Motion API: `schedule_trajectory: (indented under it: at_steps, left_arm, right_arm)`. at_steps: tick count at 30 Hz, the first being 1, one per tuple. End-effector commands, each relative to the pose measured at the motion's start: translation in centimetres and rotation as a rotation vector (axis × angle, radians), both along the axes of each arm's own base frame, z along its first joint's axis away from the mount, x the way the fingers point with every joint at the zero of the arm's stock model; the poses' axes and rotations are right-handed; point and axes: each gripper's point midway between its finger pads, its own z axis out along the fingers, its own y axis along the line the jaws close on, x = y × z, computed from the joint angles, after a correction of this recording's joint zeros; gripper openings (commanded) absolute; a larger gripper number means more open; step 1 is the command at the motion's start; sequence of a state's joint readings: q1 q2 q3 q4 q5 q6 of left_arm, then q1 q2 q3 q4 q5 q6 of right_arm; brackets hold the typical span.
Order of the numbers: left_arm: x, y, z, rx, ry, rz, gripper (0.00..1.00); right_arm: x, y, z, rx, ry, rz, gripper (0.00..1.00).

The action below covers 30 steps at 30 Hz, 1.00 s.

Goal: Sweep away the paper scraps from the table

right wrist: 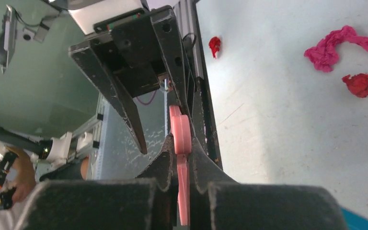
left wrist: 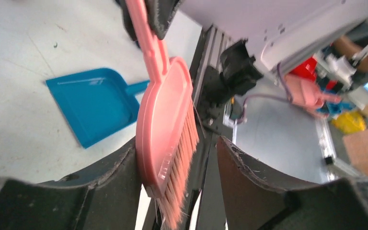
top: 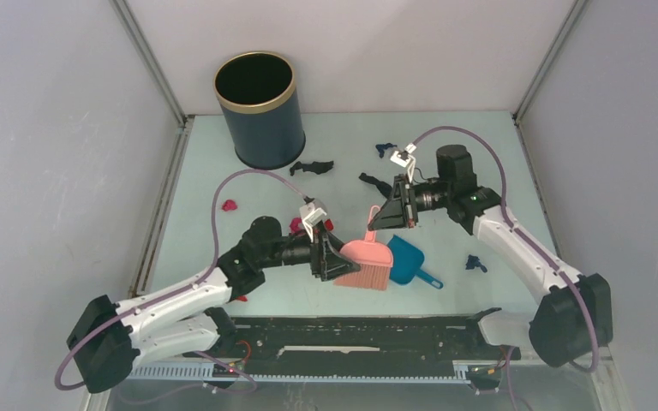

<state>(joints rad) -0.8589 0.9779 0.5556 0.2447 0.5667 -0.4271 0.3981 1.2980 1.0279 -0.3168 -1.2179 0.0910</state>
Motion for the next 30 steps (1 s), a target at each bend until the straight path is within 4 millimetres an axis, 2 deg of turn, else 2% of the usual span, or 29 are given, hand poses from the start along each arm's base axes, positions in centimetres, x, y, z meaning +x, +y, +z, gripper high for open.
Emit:
schedule_trajectory:
  at_steps: [1,4,8,15,16,17,19,20,22,25,28,30]
  left_arm:
    - [1.4,-0.8,4.4,-0.299,0.072,0.094,0.58]
    - [1.3,-1.3,4.1,-0.386,0.158,0.08,0.52]
    - [1.1,-1.8,4.0,-0.441,0.208,0.042,0.31]
    - [1.2,-1.9,3.6,-0.428,0.206,0.028,0.03]
    - [1.1,-1.8,3.5,-0.413,0.211,0.023,0.01]
    - [0.9,-1.8,3.4,-0.387,0.213,0.013,0.0]
    - [0.6,-2.0,2.2,-0.247,0.222,0.001,0.0]
    - [0.3,-1.8,1.3,-0.156,0.205,-0.005,0.0]
    - [-0.2,-0.7,-0.3,0.031,0.154,-0.006,0.0]
    - [-1.6,2.0,-2.2,0.244,0.103,-0.048,0.0]
    - [-3.4,3.4,-2.8,0.316,0.084,-0.14,0.0]
    - [-4.0,3.6,-2.8,0.298,0.081,-0.157,0.0]
  right_arm:
    - [0.3,-0.6,4.0,0.138,0.001,-0.057,0.0]
    - [0.6,-1.0,4.0,0.138,-0.002,-0.1,0.0]
    - [0.8,-1.3,4.0,0.137,-0.01,-0.118,0.0]
    - [0.9,-1.7,2.8,0.106,-0.039,-0.124,0.0]
    - [0.8,-1.8,2.8,0.107,-0.06,-0.115,0.08]
    - [0.6,-2.0,2.5,0.095,-0.074,-0.102,0.2]
    - [0.7,-2.8,1.9,0.048,-0.14,-0.098,0.44]
    - [0.7,-3.2,1.8,0.019,-0.191,-0.092,0.51]
    - [0.4,-4.2,1.7,-0.044,-0.287,-0.072,0.61]
    - [-0.7,-5.5,1.5,-0.127,-0.388,-0.025,0.68]
    - [-1.6,-6.0,1.5,-0.151,-0.421,0.008,0.73]
    - [-2.4,-6.0,1.5,-0.138,-0.419,0.035,0.74]
